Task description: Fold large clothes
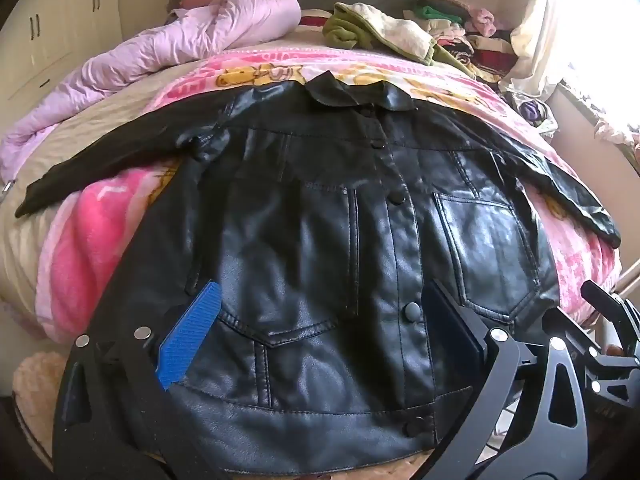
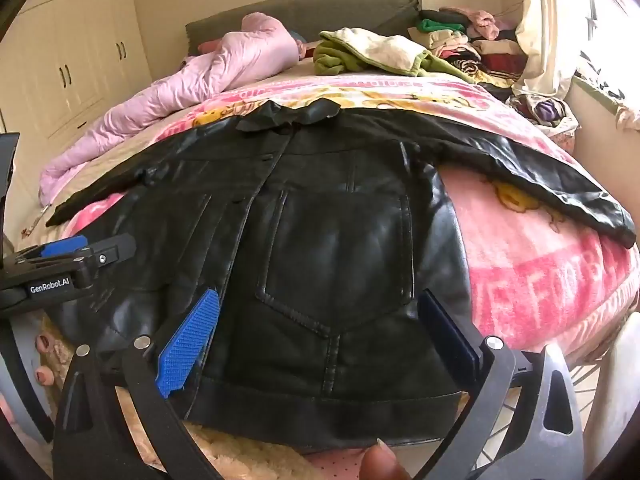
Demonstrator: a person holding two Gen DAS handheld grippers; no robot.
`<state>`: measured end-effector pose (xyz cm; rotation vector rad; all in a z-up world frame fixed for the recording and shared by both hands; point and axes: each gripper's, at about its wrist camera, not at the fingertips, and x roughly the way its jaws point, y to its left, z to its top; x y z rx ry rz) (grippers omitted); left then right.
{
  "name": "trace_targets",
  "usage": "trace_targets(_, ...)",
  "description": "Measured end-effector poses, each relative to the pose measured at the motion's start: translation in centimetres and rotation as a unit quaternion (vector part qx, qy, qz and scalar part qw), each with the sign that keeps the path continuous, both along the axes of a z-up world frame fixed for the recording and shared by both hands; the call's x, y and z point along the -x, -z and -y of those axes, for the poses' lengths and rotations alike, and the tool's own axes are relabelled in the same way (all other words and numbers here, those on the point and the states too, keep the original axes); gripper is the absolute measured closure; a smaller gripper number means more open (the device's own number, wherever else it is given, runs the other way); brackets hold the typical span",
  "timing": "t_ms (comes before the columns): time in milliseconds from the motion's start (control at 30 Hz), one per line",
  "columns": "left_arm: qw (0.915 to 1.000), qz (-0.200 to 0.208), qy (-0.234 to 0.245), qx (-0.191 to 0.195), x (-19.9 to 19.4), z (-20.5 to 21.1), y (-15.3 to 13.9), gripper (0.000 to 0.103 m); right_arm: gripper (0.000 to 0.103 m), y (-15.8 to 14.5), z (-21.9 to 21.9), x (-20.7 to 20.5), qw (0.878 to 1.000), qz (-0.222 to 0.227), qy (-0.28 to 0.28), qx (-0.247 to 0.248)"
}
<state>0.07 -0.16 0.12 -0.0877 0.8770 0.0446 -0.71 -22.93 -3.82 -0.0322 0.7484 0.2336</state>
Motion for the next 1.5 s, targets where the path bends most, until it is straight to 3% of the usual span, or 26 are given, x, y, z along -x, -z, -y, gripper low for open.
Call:
trace_targets(233,0.9999,0.006,0.002,0.010,-0.1,-0.3,-0.3,0.009,0.004,-0.3,-2.1,0.2,1.000,-0.001,-0.003,-0.002)
trace_targets(400,0.9999,0.004,0.003,0.011,-0.4,-0.5,-0.5,0.009,0.004,-0.8,-0.1,0.1,1.000,0.005,-0.006,-0.015)
trace_targets(1500,0.9998,0.013,0.006,0.012,0.9,-0.1,-1.0,0.009,0.004,-1.4,-0.9,0.5,1.000,0.019,-0.009,-0.010)
